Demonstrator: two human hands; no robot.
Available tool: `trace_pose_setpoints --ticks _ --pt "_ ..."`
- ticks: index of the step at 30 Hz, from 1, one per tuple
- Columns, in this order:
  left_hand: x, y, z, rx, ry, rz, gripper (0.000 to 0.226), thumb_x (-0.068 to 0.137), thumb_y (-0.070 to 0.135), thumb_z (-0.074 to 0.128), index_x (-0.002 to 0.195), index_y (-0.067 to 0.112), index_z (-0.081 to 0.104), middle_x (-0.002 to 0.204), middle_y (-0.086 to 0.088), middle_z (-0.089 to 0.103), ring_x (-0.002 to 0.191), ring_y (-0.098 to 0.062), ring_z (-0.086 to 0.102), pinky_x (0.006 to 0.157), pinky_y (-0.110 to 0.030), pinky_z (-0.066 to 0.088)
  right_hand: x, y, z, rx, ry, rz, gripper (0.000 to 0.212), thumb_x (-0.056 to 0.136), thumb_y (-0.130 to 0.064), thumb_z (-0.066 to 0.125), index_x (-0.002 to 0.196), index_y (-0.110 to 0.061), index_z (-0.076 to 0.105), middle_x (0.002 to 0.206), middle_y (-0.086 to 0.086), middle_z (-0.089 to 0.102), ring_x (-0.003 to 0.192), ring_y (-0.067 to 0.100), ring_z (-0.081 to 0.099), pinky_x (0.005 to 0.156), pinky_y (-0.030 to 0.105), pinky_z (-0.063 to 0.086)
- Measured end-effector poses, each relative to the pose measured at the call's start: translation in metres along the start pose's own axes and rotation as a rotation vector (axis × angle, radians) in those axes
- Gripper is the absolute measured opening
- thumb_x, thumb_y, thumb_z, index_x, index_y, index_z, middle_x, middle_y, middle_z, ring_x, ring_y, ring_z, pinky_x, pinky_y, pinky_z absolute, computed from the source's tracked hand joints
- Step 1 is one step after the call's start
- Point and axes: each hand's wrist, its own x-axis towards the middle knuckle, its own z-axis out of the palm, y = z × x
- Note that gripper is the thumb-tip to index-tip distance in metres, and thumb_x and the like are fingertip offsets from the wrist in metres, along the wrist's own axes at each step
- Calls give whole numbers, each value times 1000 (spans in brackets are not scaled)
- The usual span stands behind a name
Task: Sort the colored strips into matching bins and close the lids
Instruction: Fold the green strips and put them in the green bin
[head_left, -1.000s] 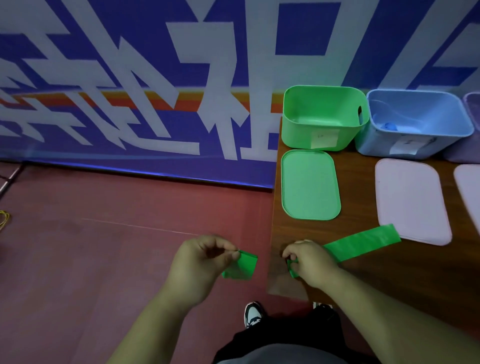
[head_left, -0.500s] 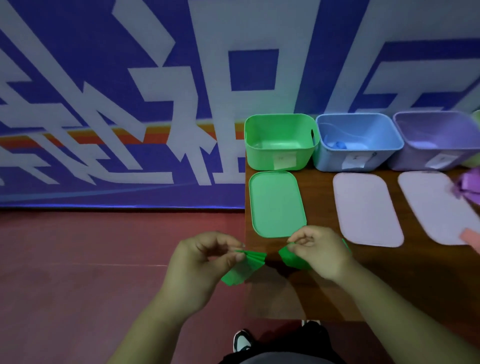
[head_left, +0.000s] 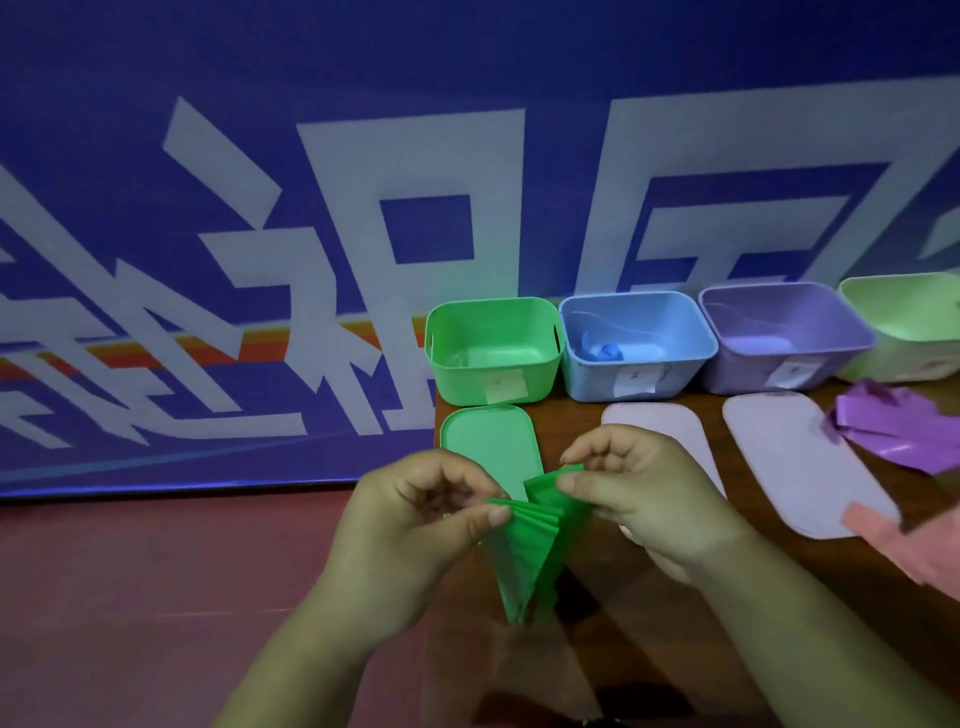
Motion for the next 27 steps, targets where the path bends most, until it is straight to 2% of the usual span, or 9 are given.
trace_pose_setpoints --ticks 2,5,9,12,16,20,23,25,27 --pt "6 5 8 38 -5 32 17 69 9 84 78 16 73 78 -11 73 74 -26 70 70 -37 57 -3 -15 -6 28 -17 0 23 78 1 76 72 -21 73 76 8 68 77 22 62 74 38 48" --pt "13 15 23 56 -6 68 13 70 13 81 79 17 73 80 -11 73 79 -30 70 76 -49 57 -5 -34 -16 40 -45 -16 19 79 -1 75 73 -19 75 77 10 69 77 23 62 75 41 48" --pt "22 24 40 29 25 80 14 69 21 81 80 18 73 81 -10 73 80 -29 70 74 -54 57 -8 -50 -28 106 -88 -21 10 85 -1 68 82 -9 73 76 9 71 72 18 67 68 30 55" --pt "27 28 48 18 55 104 16 69 23 81 81 19 73 82 -13 73 79 -30 69 76 -49 59 -9 -58 -35 117 -82 -24 12 87 -2 66 84 -8 74 77 8 73 71 18 67 67 29 57" --pt "33 28 56 6 87 115 15 70 16 82 81 21 73 80 -12 72 76 -27 68 72 -39 58 -8 -69 -41 39 -45 -72 20 84 0 71 80 -18 78 84 19 72 82 26 62 86 49 48" --pt "37 32 61 -8 125 145 17 69 14 83 81 18 73 78 -11 71 74 -24 68 70 -32 56 -8 -80 -42 86 -53 -68 21 81 3 70 74 -16 76 92 26 72 83 27 65 98 60 46" --pt "39 36 63 -6 163 169 19 67 12 83 81 18 72 77 -9 71 72 -20 67 67 -27 55 -5 -81 -43 148 -70 -59 22 81 6 69 72 -14 75 84 22 71 80 28 64 91 56 49" --pt "40 38 63 20 186 191 20 66 14 84 81 20 72 77 -7 72 72 -19 68 68 -26 55 -3 -81 -44 185 -96 -31 22 82 6 67 72 -13 74 82 19 70 77 28 64 81 46 51" --pt "41 38 62 38 208 210 21 66 16 85 81 21 72 79 -7 72 76 -21 69 72 -32 57 -2 -82 -43 228 -131 -7 18 83 5 65 76 -10 71 80 15 71 73 24 67 73 35 55"
